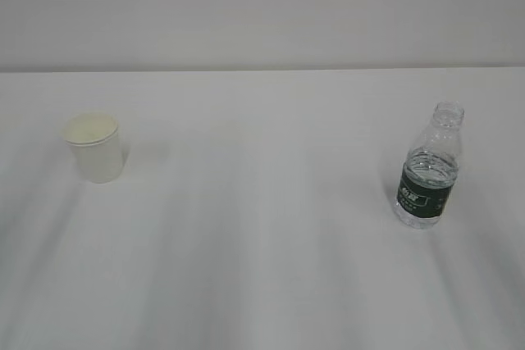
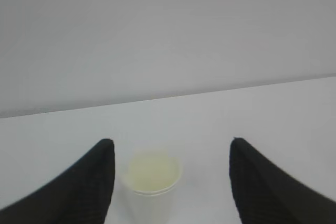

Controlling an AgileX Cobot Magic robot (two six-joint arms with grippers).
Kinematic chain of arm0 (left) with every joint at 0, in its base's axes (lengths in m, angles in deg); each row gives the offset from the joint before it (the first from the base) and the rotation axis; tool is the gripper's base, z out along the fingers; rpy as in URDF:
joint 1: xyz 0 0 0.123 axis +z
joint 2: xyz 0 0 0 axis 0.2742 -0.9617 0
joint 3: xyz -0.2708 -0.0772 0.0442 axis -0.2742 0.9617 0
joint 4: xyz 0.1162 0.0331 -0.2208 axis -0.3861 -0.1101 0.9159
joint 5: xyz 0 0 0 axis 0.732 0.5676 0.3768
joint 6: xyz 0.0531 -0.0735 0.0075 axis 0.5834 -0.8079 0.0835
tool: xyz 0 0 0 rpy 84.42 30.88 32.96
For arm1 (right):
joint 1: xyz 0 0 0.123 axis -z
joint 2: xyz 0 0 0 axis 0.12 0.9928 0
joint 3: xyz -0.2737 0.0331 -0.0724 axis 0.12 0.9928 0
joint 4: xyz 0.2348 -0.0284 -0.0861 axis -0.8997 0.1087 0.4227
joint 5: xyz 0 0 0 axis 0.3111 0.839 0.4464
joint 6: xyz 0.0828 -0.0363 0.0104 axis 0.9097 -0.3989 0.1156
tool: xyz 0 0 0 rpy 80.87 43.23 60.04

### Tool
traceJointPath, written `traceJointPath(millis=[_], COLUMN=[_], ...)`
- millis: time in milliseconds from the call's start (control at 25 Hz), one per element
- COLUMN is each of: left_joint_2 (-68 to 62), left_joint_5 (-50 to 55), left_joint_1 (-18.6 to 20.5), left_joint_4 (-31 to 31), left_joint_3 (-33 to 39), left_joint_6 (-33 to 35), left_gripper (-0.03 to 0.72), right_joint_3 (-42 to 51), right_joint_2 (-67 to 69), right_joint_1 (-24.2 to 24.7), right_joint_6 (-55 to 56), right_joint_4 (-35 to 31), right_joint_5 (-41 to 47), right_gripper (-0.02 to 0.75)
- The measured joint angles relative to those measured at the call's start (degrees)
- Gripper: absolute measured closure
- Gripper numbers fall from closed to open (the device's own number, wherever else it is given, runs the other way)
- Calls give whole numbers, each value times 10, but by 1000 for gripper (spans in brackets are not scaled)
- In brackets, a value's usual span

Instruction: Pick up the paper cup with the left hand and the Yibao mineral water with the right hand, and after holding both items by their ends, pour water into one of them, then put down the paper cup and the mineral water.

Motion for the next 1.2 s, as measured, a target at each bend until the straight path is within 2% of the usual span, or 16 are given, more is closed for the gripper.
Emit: traceJointPath(millis=[280, 560, 760, 1000, 1200], left_joint_2=[-53, -71, -75, -110, -164], left_joint_5=[-56, -77, -137, -201, -264], left_joint_1=[0, 0, 0, 0, 0], left_joint_4=[-42, -44, -28, -3, -1], left_joint_3=[5, 6, 46, 99, 112], left_joint_6=[-32, -40, -45, -47, -47], left_gripper=[191, 198, 218, 221, 221], right_joint_3=[40, 93, 94, 94, 94], right_joint_2=[1, 8, 41, 106, 170], right_joint_1=[-1, -1, -1, -1, -1], right_joint_6=[0, 48, 72, 143, 180], right_joint_4=[0, 1, 13, 96, 156], right_joint_5=[-31, -97, -125, -174, -228], right_gripper=[276, 276, 276, 276, 276])
